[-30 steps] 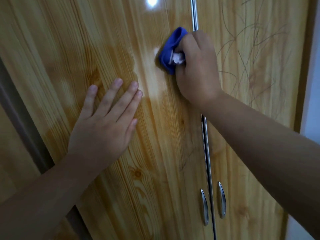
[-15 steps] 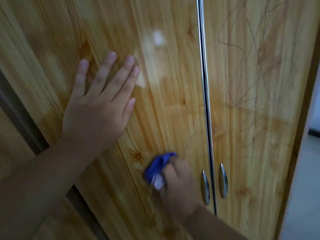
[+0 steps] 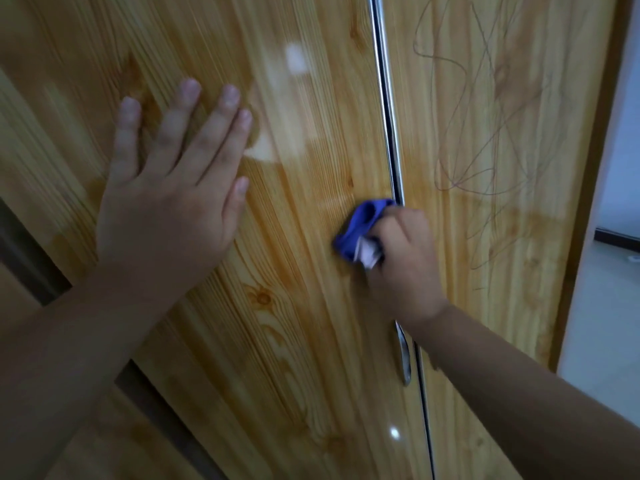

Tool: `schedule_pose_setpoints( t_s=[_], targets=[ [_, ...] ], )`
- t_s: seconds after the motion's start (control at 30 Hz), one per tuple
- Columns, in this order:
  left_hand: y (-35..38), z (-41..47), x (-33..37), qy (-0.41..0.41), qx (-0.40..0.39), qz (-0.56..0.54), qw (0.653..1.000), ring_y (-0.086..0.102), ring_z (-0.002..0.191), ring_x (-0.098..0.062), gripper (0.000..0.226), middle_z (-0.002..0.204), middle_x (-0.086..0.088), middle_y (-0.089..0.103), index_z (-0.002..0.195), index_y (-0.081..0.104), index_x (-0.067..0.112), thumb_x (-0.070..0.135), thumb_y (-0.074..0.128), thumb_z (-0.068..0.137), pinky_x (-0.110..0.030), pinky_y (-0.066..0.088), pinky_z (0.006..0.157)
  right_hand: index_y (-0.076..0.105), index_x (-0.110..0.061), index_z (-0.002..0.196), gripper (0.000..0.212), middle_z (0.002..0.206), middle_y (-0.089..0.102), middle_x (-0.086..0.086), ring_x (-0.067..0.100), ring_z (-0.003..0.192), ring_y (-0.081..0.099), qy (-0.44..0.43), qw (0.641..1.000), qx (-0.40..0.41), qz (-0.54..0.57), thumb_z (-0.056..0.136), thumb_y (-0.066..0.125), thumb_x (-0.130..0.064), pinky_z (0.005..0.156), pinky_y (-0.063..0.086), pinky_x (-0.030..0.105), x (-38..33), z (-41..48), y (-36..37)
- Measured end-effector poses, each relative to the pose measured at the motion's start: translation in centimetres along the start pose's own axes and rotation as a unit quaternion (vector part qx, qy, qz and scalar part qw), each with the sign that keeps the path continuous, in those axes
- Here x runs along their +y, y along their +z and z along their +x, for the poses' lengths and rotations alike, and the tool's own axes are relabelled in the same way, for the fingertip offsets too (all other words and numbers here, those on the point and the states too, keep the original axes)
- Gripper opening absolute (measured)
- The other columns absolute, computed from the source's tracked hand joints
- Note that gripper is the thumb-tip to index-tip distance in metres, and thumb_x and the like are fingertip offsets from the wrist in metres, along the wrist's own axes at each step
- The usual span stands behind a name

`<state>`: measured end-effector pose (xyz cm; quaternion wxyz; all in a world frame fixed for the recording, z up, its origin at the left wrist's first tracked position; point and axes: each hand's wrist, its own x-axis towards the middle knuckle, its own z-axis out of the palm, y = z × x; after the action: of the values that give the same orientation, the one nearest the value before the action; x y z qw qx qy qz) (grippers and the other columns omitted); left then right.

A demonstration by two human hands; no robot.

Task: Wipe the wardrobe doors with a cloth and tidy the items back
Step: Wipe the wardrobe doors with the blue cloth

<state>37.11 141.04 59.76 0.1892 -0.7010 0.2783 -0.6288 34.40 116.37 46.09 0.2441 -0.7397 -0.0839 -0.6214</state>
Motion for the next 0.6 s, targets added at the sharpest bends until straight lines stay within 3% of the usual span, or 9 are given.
schedule_pose_setpoints(
  t_s=[0.1, 0.17, 0.23, 0.3, 0.4, 0.47, 0.6],
  targets=[
    [-0.1, 0.0, 0.1, -0.001, -0.001, -0.002, 1.000, 0.018, 0.161, -0.028, 0.059, 0.173, -0.002, 0.024, 0.166, 0.023, 0.016, 0.036, 0.035, 0.112, -0.061, 0.013, 0.127, 0.060, -0.005, 0.079, 0.013, 0.088, 0.057, 0.004, 0.019, 0.085, 0.047, 0.052, 0.998, 0.030, 0.005, 0.081, 0.065, 0.007, 0.080, 0.030, 0.013, -0.4, 1.2, 0.0],
    [-0.2, 0.1, 0.1, 0.000, -0.007, -0.005, 1.000, 0.018, 0.161, -0.029, 0.058, 0.173, -0.003, 0.024, 0.166, 0.023, 0.015, 0.035, 0.034, 0.113, -0.063, 0.015, 0.127, 0.058, -0.006, 0.076, 0.018, 0.090, 0.050, -0.008, 0.017, 0.084, 0.046, 0.070, 0.995, 0.062, 0.027, 0.082, 0.066, 0.009, 0.082, 0.033, 0.012, -1.1, 0.3, 0.5],
    [-0.2, 0.1, 0.1, -0.002, -0.011, -0.005, 1.000, 0.018, 0.161, -0.029, 0.057, 0.173, -0.003, 0.024, 0.166, 0.023, 0.015, 0.035, 0.033, 0.113, -0.064, 0.017, 0.126, 0.056, -0.008, 0.073, 0.017, 0.088, 0.047, -0.009, 0.016, 0.083, 0.044, 0.096, 0.991, 0.078, 0.050, 0.084, 0.063, 0.003, 0.079, 0.037, 0.019, -2.4, -2.0, 1.3],
    [-0.2, 0.1, 0.1, -0.002, -0.013, -0.001, 1.000, 0.018, 0.161, -0.029, 0.057, 0.173, -0.003, 0.024, 0.166, 0.024, 0.015, 0.035, 0.032, 0.113, -0.064, 0.017, 0.126, 0.056, -0.009, 0.074, 0.013, 0.084, 0.053, 0.004, 0.021, 0.082, 0.047, 0.104, 0.992, 0.040, 0.054, 0.086, 0.057, -0.013, 0.074, 0.041, 0.032, -4.5, -5.8, 2.7],
    [-0.3, 0.1, 0.3, 0.000, -0.011, -0.001, 1.000, 0.018, 0.161, -0.029, 0.057, 0.173, -0.002, 0.024, 0.165, 0.025, 0.015, 0.036, 0.032, 0.113, -0.063, 0.016, 0.127, 0.051, -0.017, 0.081, 0.014, 0.086, 0.056, 0.005, 0.022, 0.081, 0.049, 0.027, 0.994, -0.067, 0.085, 0.083, 0.065, -0.018, 0.072, 0.042, 0.034, -9.2, -12.4, 5.2],
    [-0.3, 0.1, 0.1, -0.001, -0.014, -0.001, 1.000, 0.017, 0.161, -0.029, 0.057, 0.173, -0.002, 0.023, 0.166, 0.024, 0.015, 0.036, 0.032, 0.113, -0.062, 0.014, 0.128, 0.053, -0.017, 0.082, 0.022, 0.089, 0.058, 0.004, 0.023, 0.078, 0.054, -0.023, 0.991, -0.086, 0.095, 0.080, 0.074, -0.011, 0.070, 0.046, 0.035, -11.3, -15.2, 6.7],
    [-0.3, 0.2, 0.2, -0.001, -0.014, -0.008, 1.000, 0.015, 0.162, -0.028, 0.057, 0.174, -0.002, 0.023, 0.166, 0.024, 0.015, 0.036, 0.031, 0.113, -0.060, 0.011, 0.128, 0.056, -0.016, 0.087, 0.011, 0.092, 0.059, 0.003, 0.023, 0.080, 0.056, -0.087, 0.983, -0.133, 0.096, 0.089, 0.065, -0.011, 0.071, 0.049, 0.036, -10.9, -15.4, 6.7]
  ],
)
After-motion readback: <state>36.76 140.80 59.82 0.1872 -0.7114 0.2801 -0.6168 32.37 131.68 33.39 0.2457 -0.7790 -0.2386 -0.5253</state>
